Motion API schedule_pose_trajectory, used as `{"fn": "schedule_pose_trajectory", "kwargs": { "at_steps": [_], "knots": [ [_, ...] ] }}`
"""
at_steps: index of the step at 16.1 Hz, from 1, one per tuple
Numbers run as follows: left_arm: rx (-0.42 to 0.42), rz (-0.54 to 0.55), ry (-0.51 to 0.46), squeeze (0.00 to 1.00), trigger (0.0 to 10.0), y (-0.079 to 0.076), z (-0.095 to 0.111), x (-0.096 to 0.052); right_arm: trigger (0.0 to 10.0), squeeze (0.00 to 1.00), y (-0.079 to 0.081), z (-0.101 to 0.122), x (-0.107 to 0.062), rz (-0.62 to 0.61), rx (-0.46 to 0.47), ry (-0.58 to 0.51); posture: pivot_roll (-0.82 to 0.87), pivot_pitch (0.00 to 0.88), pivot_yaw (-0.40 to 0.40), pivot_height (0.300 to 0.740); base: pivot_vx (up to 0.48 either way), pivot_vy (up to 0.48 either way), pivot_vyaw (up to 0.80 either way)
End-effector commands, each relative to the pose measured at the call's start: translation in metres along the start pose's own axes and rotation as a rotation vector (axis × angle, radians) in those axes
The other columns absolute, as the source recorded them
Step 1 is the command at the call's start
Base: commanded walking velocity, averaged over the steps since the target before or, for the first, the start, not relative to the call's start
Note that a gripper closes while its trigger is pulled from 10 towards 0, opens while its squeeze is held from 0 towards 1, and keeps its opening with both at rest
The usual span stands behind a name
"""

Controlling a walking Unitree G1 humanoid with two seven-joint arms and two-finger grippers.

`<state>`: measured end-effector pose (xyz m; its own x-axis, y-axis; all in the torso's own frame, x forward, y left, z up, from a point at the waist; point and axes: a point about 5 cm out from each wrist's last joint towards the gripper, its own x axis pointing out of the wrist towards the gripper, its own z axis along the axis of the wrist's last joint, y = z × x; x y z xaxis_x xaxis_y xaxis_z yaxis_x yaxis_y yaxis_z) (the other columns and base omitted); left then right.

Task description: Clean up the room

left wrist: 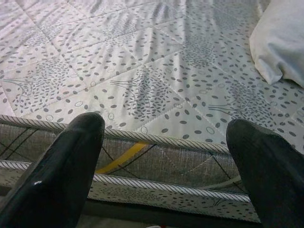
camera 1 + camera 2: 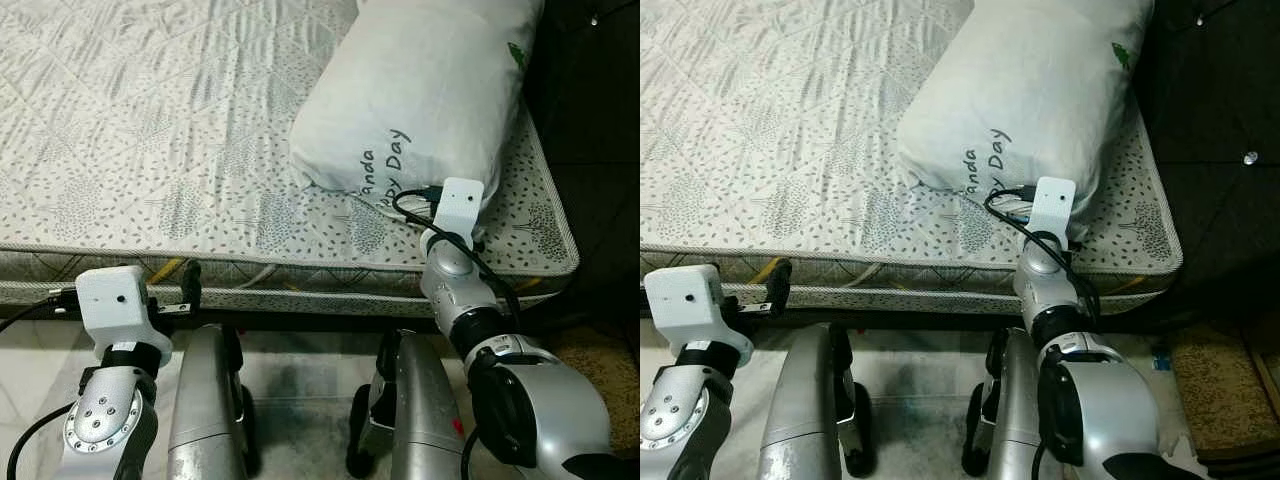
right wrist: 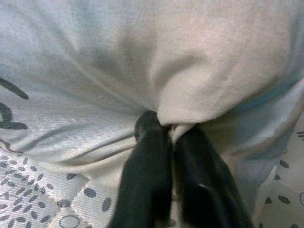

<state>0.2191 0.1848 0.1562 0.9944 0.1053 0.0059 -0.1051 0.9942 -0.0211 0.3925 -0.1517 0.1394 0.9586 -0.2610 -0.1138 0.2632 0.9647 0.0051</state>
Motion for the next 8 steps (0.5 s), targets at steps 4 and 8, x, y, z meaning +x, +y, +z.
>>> {"fn": "schedule_pose_trajectory", "kwargs": {
  "at_steps": [4,8],
  "knots": [
    [0.0,0.009,0.019,0.0,10.0,0.002,-0.007,0.001,0.0,0.0,-0.023,0.0,0.005,-0.133,0.06,0.027,0.19,0.259,-0.07,0.55,0.0,0.0,0.0],
    [0.001,0.014,0.011,0.0,10.0,0.004,-0.006,0.004,0.0,0.0,-0.045,0.018,0.012,-0.185,0.063,-0.022,0.18,0.245,-0.064,0.55,0.0,0.0,0.0]
  ]
}}
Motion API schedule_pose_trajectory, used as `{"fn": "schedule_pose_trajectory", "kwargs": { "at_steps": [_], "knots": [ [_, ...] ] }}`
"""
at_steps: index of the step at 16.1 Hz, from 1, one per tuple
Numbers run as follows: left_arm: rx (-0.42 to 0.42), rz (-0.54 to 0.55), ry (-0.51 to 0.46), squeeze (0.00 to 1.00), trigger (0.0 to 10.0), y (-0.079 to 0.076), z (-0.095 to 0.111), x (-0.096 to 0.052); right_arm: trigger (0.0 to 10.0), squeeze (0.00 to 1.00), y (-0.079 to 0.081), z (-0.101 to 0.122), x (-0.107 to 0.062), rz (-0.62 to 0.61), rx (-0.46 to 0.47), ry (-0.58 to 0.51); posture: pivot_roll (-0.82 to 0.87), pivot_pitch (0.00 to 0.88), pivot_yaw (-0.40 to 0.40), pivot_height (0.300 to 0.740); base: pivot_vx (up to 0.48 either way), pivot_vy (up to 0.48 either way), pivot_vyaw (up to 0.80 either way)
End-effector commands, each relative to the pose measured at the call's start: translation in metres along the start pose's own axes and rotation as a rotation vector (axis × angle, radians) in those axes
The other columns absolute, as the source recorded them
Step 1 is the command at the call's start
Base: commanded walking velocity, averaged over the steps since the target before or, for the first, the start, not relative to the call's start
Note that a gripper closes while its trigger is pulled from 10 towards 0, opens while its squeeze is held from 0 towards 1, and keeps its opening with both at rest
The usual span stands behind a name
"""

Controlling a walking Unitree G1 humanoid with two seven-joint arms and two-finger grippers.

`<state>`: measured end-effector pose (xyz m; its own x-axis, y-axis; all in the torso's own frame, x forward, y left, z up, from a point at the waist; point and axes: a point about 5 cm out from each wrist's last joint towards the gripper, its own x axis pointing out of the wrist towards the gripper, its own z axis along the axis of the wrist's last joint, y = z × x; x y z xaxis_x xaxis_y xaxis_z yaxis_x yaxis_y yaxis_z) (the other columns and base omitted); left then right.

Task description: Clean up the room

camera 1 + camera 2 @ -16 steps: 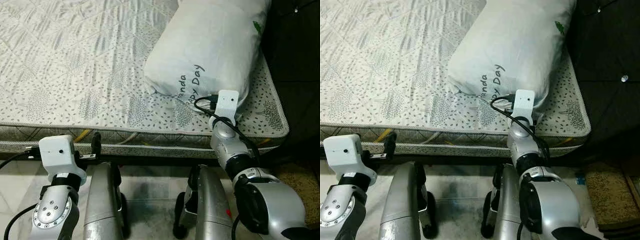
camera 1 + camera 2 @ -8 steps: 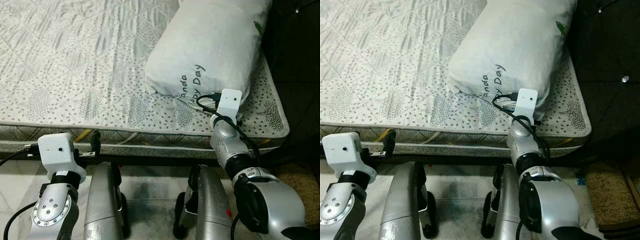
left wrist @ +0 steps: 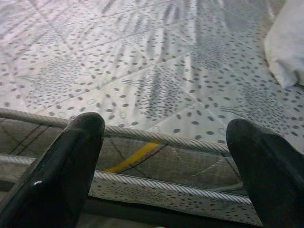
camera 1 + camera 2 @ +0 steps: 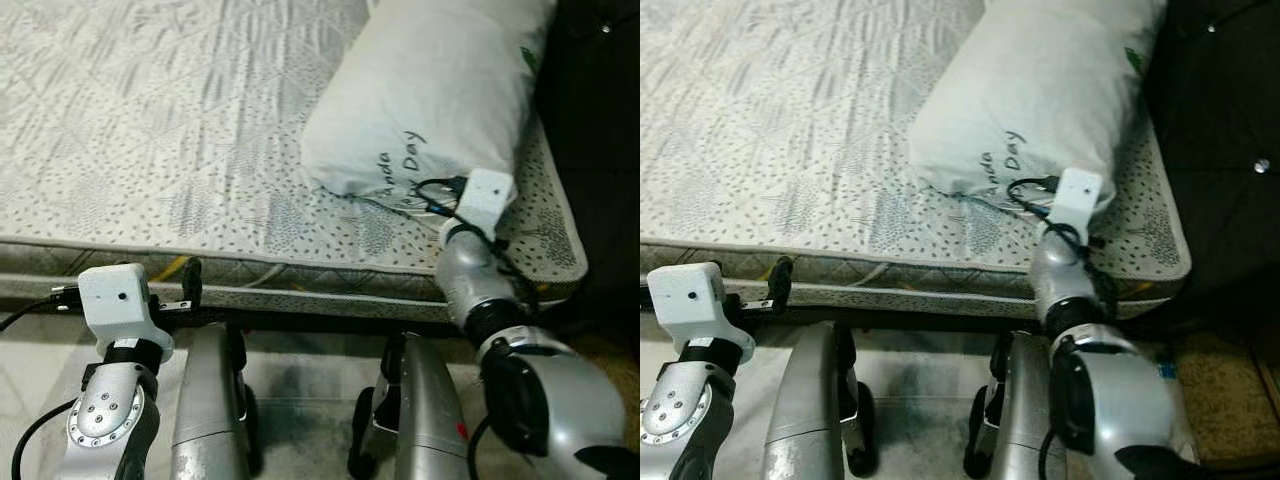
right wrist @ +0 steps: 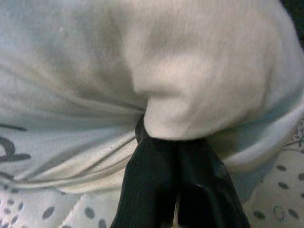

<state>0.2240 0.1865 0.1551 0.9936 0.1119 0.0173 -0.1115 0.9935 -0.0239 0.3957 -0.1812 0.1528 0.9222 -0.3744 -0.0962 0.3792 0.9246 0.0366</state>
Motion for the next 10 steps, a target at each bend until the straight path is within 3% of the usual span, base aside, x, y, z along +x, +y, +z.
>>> {"fn": "schedule_pose_trajectory", "kwargs": {
  "at_steps": [1,10],
  "knots": [
    [0.005,0.006,0.018,0.0,10.0,0.002,-0.005,-0.001,0.0,0.0,-0.026,0.012,0.009,-0.08,-0.003,-0.031,0.18,0.243,-0.064,0.55,0.0,0.0,0.0],
    [0.006,0.008,0.004,0.0,10.0,0.003,-0.004,0.006,0.0,0.0,-0.117,0.076,0.027,-0.28,-0.125,-0.197,0.15,0.23,-0.054,0.55,0.0,0.0,0.0]
  ]
}}
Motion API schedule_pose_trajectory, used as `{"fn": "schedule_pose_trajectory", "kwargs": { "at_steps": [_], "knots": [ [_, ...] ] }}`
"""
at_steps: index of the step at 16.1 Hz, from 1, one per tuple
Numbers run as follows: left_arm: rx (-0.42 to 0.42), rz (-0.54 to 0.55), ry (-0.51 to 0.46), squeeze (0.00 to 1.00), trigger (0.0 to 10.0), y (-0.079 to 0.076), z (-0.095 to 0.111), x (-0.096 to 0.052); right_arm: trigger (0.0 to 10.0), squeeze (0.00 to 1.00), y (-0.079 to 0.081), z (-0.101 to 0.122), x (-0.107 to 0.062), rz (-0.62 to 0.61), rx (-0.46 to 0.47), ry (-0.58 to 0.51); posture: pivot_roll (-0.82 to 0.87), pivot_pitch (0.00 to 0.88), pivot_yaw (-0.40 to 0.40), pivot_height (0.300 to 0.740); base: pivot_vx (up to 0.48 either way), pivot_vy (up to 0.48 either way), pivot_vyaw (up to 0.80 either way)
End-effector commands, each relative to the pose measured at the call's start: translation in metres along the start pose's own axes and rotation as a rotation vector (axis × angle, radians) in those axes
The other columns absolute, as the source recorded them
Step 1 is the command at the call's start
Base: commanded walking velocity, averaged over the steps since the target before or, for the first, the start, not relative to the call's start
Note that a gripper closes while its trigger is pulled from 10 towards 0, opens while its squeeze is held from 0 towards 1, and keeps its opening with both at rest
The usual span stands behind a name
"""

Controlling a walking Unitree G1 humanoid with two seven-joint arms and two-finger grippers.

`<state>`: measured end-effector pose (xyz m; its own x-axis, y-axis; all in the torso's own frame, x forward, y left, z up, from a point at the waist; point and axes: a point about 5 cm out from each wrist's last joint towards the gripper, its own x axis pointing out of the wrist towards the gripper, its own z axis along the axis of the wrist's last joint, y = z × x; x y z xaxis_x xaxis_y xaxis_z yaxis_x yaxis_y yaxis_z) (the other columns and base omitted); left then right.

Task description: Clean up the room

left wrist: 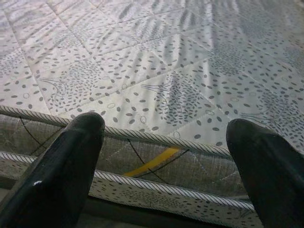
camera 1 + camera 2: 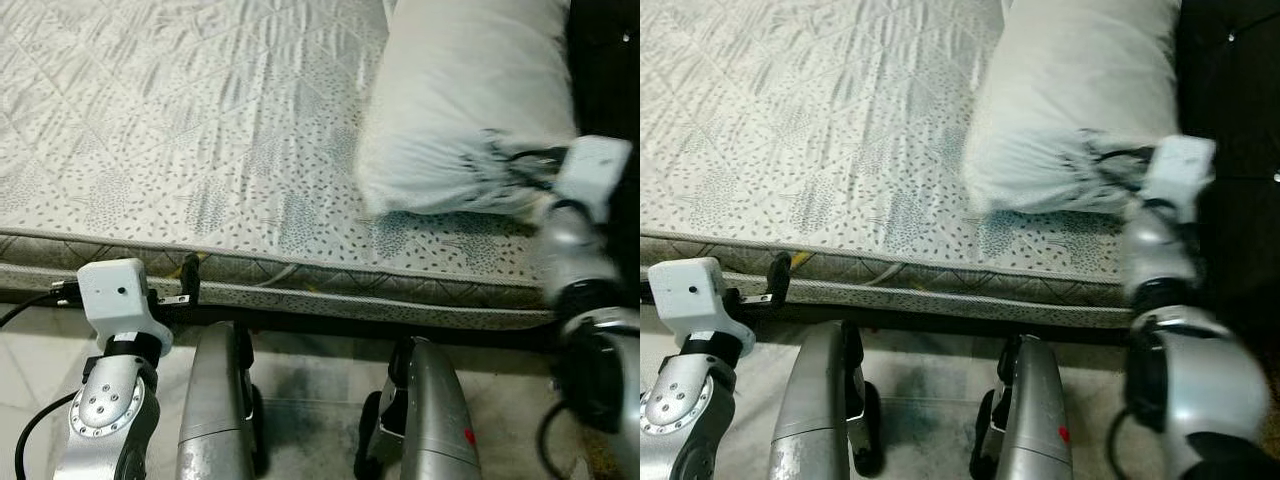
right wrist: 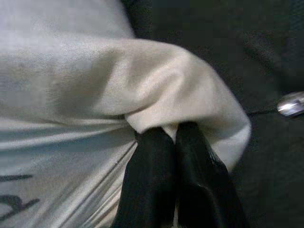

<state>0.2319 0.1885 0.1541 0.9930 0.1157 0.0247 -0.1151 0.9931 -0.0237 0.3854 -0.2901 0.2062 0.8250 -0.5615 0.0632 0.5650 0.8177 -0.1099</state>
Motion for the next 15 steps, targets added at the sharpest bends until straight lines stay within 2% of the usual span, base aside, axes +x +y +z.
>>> {"fn": "schedule_pose_trajectory", "kwargs": {
  "at_steps": [1,2,3,5,8,12,15],
  "knots": [
    [0.006,0.005,0.01,0.0,10.0,0.003,-0.003,-0.002,0.0,0.0,-0.024,0.016,0.008,-0.088,0.003,-0.051,0.15,0.229,-0.051,0.55,0.0,0.0,0.0],
    [0.007,0.005,0.009,0.0,10.0,0.003,-0.003,-0.001,0.0,0.0,-0.036,0.017,0.011,-0.121,-0.009,-0.057,0.14,0.228,-0.051,0.55,0.0,0.0,0.0],
    [0.008,0.005,0.008,0.0,10.0,0.004,-0.003,-0.001,0.0,0.0,-0.059,0.015,0.013,-0.186,-0.012,-0.047,0.14,0.228,-0.048,0.55,0.0,0.0,0.0],
    [0.007,0.001,0.008,0.0,10.0,0.004,-0.004,0.0,0.0,0.0,-0.081,0.013,0.013,-0.247,-0.034,-0.049,0.13,0.228,-0.043,0.55,0.0,0.0,0.0],
    [0.005,-0.005,0.007,0.0,10.0,0.002,-0.004,0.001,0.0,0.0,-0.094,0.006,0.012,-0.262,-0.08,-0.053,0.12,0.227,-0.037,0.55,0.0,0.0,0.0],
    [0.009,-0.012,0.007,0.0,10.0,0.004,-0.004,0.002,0.0,0.0,-0.112,-0.021,0.0,-0.244,-0.179,-0.049,0.11,0.228,-0.032,0.55,0.0,0.0,0.0],
    [0.006,-0.021,0.008,0.0,10.0,0.001,-0.005,0.004,0.0,0.0,-0.128,-0.026,-0.006,-0.262,-0.213,-0.061,0.09,0.227,-0.025,0.55,0.0,0.0,0.0]
  ]
}}
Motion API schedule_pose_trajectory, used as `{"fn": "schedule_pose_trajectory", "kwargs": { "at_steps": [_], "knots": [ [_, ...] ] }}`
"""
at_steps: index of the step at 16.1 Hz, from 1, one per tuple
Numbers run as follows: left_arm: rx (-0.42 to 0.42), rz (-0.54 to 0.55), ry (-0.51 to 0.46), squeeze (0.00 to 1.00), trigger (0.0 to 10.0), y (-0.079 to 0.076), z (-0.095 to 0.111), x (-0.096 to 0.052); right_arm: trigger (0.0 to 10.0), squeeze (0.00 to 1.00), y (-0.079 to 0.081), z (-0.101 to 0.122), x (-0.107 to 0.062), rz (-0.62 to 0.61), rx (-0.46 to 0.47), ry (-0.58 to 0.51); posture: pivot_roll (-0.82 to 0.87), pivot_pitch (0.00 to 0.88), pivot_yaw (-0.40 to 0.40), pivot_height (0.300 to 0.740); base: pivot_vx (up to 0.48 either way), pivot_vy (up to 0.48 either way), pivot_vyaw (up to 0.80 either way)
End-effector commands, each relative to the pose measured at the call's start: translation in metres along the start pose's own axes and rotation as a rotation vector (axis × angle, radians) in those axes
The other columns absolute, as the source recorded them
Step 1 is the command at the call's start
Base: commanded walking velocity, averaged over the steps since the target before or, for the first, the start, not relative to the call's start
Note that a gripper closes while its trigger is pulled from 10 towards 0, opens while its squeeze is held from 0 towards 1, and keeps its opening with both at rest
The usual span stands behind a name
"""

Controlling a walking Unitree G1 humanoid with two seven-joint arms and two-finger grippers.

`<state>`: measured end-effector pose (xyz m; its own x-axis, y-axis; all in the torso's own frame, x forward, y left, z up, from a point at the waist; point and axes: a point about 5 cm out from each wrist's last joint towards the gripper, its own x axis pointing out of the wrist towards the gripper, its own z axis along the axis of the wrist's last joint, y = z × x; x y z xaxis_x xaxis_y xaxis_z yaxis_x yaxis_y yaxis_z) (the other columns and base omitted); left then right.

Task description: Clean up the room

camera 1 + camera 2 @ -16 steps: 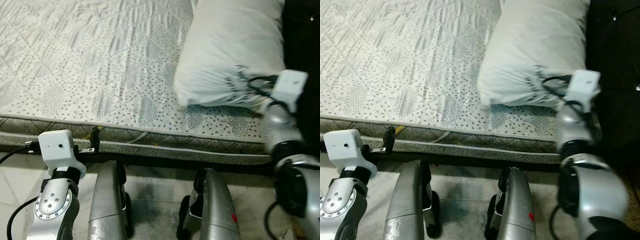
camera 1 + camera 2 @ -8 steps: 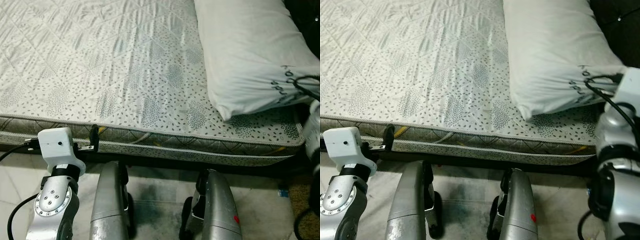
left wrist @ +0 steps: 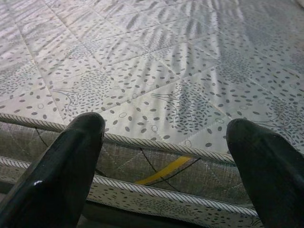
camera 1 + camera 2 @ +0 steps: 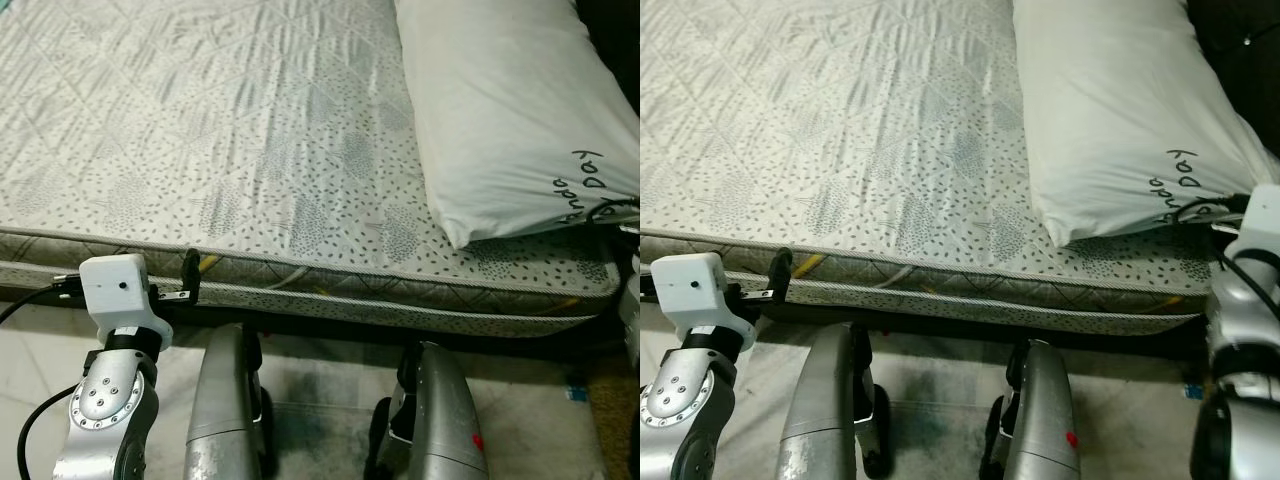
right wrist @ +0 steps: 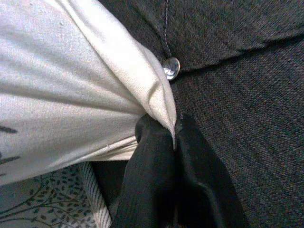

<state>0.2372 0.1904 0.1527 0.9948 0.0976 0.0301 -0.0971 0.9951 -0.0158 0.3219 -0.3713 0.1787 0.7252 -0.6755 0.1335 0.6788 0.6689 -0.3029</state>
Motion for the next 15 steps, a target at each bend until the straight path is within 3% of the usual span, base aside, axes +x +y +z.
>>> {"fn": "schedule_pose_trajectory", "kwargs": {
  "at_steps": [1,7,10,15],
  "knots": [
    [-0.003,-0.005,0.013,0.0,10.0,0.0,-0.004,-0.001,0.0,0.0,-0.034,0.004,0.007,-0.113,-0.008,-0.016,0.09,0.227,-0.024,0.55,0.0,0.0,0.0],
    [-0.01,-0.025,0.015,0.0,10.0,-0.004,-0.006,0.002,0.0,0.0,-0.069,-0.012,-0.008,-0.164,-0.125,-0.001,0.07,0.222,-0.015,0.55,0.0,0.0,0.0],
    [-0.01,-0.032,0.014,0.0,10.0,-0.004,-0.006,0.004,0.0,0.0,-0.068,-0.031,-0.038,-0.075,-0.187,0.03,0.04,0.218,-0.018,0.55,0.0,0.0,0.0],
    [-0.022,-0.049,0.014,0.0,10.0,-0.01,-0.009,0.007,0.0,0.0,-0.07,-0.038,-0.07,-0.021,-0.235,0.061,0.02,0.213,-0.014,0.55,0.0,0.0,0.0]
  ]
}}
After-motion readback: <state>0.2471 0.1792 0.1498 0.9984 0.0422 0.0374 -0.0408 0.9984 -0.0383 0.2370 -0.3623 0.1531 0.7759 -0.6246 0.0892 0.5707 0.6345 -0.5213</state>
